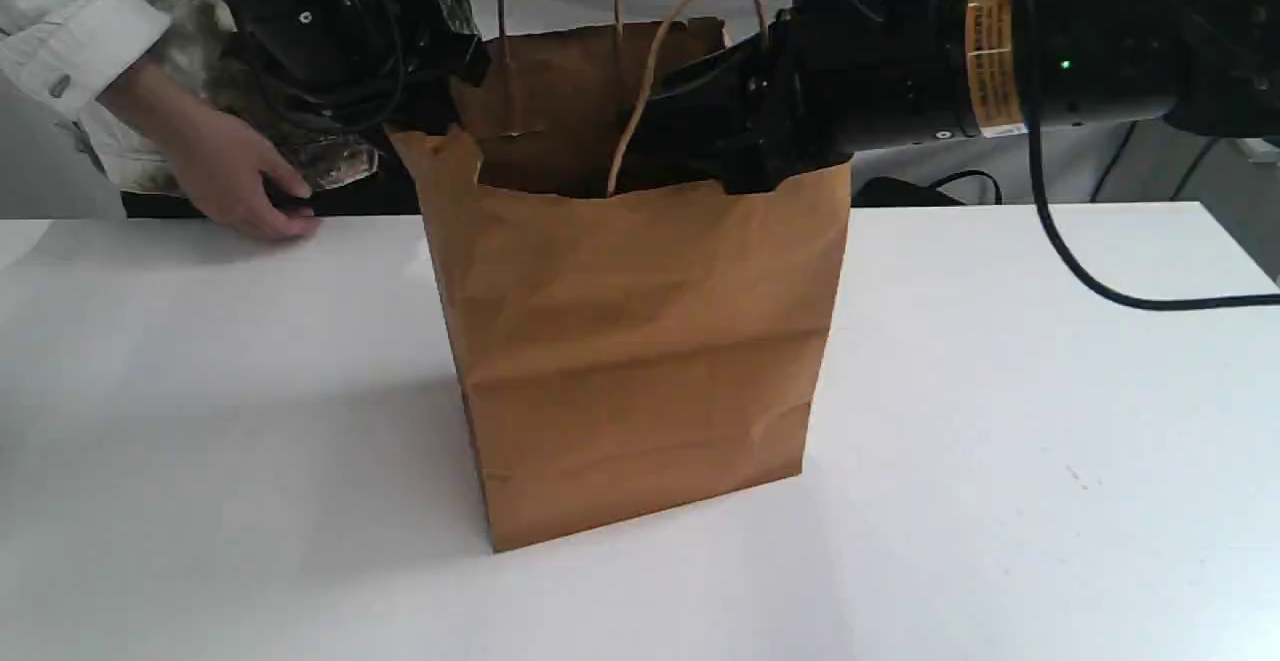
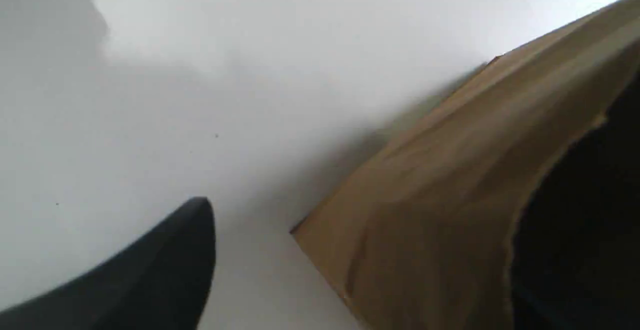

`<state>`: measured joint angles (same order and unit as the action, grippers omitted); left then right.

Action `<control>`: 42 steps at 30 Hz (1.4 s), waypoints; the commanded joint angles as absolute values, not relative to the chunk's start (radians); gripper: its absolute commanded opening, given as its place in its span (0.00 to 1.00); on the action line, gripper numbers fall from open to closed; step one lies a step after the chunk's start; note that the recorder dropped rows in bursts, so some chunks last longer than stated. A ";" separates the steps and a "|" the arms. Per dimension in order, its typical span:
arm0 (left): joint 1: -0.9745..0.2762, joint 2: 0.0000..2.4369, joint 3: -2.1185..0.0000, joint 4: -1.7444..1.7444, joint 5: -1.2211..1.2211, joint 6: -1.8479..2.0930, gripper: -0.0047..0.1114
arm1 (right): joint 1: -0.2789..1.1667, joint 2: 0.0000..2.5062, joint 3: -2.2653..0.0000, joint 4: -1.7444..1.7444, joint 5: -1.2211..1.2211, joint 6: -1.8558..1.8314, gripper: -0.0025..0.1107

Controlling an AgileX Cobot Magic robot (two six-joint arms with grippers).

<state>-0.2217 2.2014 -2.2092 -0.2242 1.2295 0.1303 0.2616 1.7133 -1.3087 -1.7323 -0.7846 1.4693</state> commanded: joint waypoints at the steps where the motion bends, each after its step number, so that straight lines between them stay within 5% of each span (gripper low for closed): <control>1: -0.225 2.177 -2.227 -0.230 1.221 0.139 0.59 | 0.260 1.703 -1.301 -1.673 -0.776 1.401 0.64; 29: -0.225 1.942 -2.252 -0.237 1.221 0.159 0.59 | 0.257 1.401 -1.301 -1.744 -0.773 1.441 0.63; 42: -0.225 1.661 -2.131 -0.237 1.221 0.144 0.59 | 0.257 1.070 -1.176 -1.744 -0.671 1.430 0.60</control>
